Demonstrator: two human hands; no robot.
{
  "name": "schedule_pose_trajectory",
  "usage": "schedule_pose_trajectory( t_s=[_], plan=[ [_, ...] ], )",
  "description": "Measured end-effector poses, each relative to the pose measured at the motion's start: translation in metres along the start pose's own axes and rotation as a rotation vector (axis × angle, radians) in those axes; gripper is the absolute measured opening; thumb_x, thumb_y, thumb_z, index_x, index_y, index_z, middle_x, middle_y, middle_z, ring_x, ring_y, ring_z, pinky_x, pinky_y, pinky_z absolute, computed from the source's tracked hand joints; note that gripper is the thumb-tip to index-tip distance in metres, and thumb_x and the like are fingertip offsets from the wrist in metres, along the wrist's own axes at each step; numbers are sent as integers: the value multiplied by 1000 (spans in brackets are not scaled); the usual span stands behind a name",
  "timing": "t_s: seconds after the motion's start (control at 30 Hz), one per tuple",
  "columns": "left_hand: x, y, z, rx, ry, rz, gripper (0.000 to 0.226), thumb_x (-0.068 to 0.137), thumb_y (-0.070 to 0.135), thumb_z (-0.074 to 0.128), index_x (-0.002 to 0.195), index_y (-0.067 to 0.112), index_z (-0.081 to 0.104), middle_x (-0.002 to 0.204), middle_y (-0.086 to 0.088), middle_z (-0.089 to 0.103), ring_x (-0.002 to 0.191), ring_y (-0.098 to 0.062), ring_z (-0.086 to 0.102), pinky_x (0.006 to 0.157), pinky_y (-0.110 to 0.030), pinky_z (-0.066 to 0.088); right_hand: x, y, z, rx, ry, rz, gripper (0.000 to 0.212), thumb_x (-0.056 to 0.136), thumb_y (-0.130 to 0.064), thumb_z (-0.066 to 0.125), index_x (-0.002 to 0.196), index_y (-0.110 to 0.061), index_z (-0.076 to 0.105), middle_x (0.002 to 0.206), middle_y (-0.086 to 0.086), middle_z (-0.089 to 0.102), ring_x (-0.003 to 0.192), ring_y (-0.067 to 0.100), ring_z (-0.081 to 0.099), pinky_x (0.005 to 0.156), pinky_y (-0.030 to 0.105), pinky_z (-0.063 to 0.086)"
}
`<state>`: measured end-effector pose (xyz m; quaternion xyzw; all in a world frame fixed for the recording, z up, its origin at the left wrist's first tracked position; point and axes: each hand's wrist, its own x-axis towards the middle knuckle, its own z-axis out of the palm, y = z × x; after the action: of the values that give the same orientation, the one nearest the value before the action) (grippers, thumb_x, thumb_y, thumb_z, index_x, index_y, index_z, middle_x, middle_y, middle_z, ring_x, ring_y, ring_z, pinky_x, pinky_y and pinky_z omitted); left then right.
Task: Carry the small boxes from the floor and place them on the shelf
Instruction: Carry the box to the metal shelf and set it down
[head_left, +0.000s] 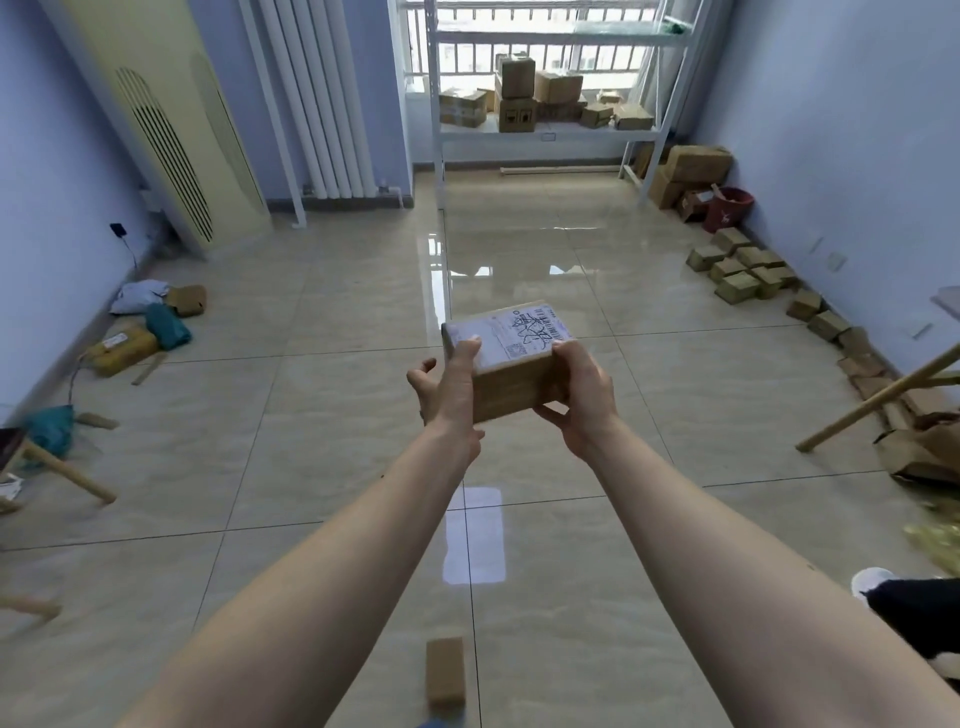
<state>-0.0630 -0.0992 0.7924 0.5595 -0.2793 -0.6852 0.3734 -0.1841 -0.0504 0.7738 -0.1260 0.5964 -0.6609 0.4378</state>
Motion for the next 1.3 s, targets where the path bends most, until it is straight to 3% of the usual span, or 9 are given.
schedule_pose_trajectory(
  t_s=[0.1, 0.3, 0.37, 0.47, 0.5, 0.7, 0.83, 1.07, 1.3],
  plan=[
    [1, 8, -6, 28, -107, -38, 55, 74, 47, 70, 119, 26, 47, 112, -5, 64, 99, -23, 64, 88, -48, 53, 3, -12, -5, -31, -11, -4, 26, 81, -36, 54, 96, -16, 63, 82, 0, 49, 66, 15, 41, 64, 31, 46],
    [1, 12, -9, 164, -260, -96, 37, 78, 34, 68, 112, 19, 63, 97, -5, 68, 92, -23, 64, 91, -49, 55, 11, -24, -10, -123, -89, -25, 19, 85, -36, 47, 78, -20, 55, 72, -5, 49, 66, 13, 42, 62, 28, 40],
    [1, 11, -6, 163, -266, -74, 42, 78, 34, 67, 117, 21, 62, 106, -7, 70, 95, -24, 64, 85, -47, 57, 13, -25, -9, -139, -70, -23, 25, 86, -38, 47, 88, -17, 59, 76, -3, 56, 69, 14, 48, 63, 28, 42],
    [0, 9, 2, 159, -241, 3, 53, 77, 37, 67, 128, 27, 56, 114, -6, 70, 100, -25, 66, 69, -43, 60, 17, -24, -6, -146, -58, 5, 65, 72, -53, 53, 123, -12, 55, 109, 11, 68, 90, 22, 63, 67, 34, 51],
    [1, 8, 5, 147, -233, 20, 54, 78, 36, 66, 130, 28, 53, 114, -5, 70, 101, -25, 66, 67, -42, 60, 18, -25, -6, -143, -55, 17, 69, 72, -54, 54, 128, -13, 51, 116, 14, 67, 95, 25, 65, 68, 35, 52],
    [2, 1, 37, 8, -152, 83, 56, 85, 30, 67, 137, 30, 46, 115, -5, 67, 90, -20, 67, 72, -43, 60, 30, -30, -7, -163, -103, 13, 47, 92, -47, 54, 130, -20, 51, 114, 4, 69, 108, 27, 66, 90, 50, 55],
    [10, -2, 69, -50, -104, 136, 59, 85, 30, 68, 138, 33, 44, 122, -3, 64, 88, -19, 67, 70, -40, 59, 47, -42, -16, -166, -101, 7, 47, 93, -43, 58, 133, -20, 47, 115, 4, 71, 101, 24, 69, 81, 49, 58],
    [20, -1, 139, -48, -110, 156, 36, 90, 32, 63, 125, 29, 56, 97, 2, 69, 79, -14, 67, 56, -27, 54, 96, -82, -51, -183, -135, -14, 48, 92, -41, 62, 130, -17, 43, 111, 4, 71, 93, 21, 70, 76, 49, 59],
    [48, 1, 197, -20, -104, 228, 44, 91, 30, 63, 132, 22, 51, 110, -5, 69, 82, -15, 68, 68, -30, 55, 151, -115, -72, -196, -167, -34, 44, 94, -39, 60, 128, -15, 47, 103, 3, 70, 80, 15, 69, 71, 40, 58]
  ],
)
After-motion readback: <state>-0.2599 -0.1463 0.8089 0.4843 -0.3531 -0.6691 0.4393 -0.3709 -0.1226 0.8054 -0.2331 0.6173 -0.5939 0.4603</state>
